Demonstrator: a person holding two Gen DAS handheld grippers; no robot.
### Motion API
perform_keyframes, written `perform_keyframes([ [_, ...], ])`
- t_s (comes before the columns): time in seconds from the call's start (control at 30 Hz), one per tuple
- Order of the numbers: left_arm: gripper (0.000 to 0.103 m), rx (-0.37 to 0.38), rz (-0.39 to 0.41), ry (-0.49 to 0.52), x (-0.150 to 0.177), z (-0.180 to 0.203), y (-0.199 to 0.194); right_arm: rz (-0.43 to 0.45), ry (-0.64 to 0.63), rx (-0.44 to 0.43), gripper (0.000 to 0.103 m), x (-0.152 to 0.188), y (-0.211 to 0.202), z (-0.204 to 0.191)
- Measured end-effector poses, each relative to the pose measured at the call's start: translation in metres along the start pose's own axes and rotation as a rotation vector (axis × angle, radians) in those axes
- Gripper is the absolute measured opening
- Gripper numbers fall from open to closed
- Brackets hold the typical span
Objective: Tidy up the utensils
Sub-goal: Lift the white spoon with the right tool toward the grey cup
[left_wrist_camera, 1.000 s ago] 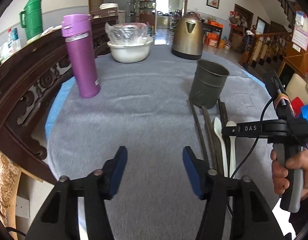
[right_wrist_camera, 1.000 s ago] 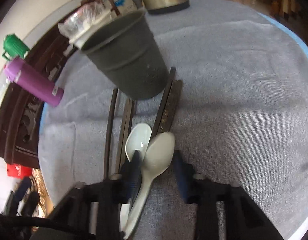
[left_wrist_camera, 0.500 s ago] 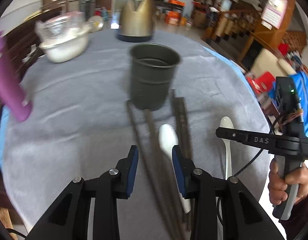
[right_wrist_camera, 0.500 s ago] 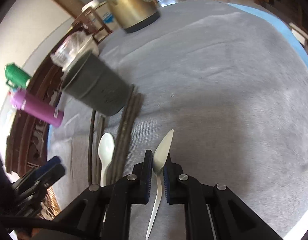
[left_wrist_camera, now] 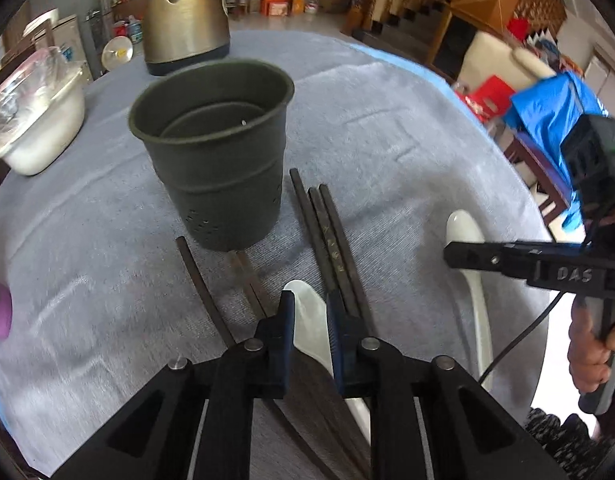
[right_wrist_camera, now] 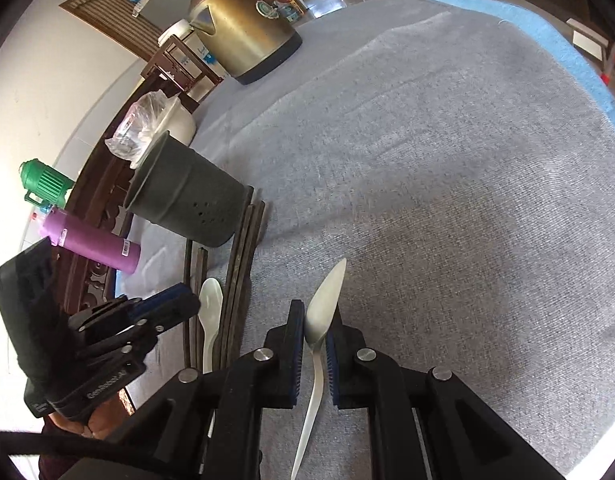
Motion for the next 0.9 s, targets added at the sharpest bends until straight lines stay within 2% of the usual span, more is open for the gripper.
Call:
perform_keyframes([
  [0.33,0.017,0.036,-0.022,0.027,-0.002,-0.009,0.007,-0.008,-0.006,0.007,0.011,-0.004,0.007,-0.01],
  [0.47,0.017,0.022,-0.026,0.044,-0.007,-0.009,0.009,-0.005,-0.019,0.011,0.011,-0.005,0.005,-0.013],
  [0.67,0.02,0.054,-0.095,0.096,-0.007,-0.004,0.023,-0.008,-0.015,0.02,0.011,-0.006,0.005,-0.014],
  [0.77,0.02,0.068,-0.099,0.1,-0.005,-0.006,0.024,-0.004,-0.019,0.024,0.011,-0.006,0.004,-0.016],
  [0.8,0.017,0.07,-0.095,0.092,-0.004,-0.007,0.024,-0.002,-0.022,0.024,0.011,-0.006,0.003,-0.016],
  [0.83,0.008,0.072,-0.09,0.08,-0.004,-0.011,0.024,0.001,-0.025,0.024,0.011,-0.007,0.002,-0.017],
  [0.9,0.006,0.081,-0.075,0.067,-0.002,-0.017,0.019,0.008,-0.03,0.024,0.011,-0.007,0.001,-0.018],
])
Point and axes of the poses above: each gripper's, at about its wrist camera, not at the fingertips, and y roughly the way its jaws point, z to its right, x to its underside, the point moved 3 cm from there along y, roughly the way its jaws point, and after that the axes turned 5 degrees about x, right-handed, at the moved point
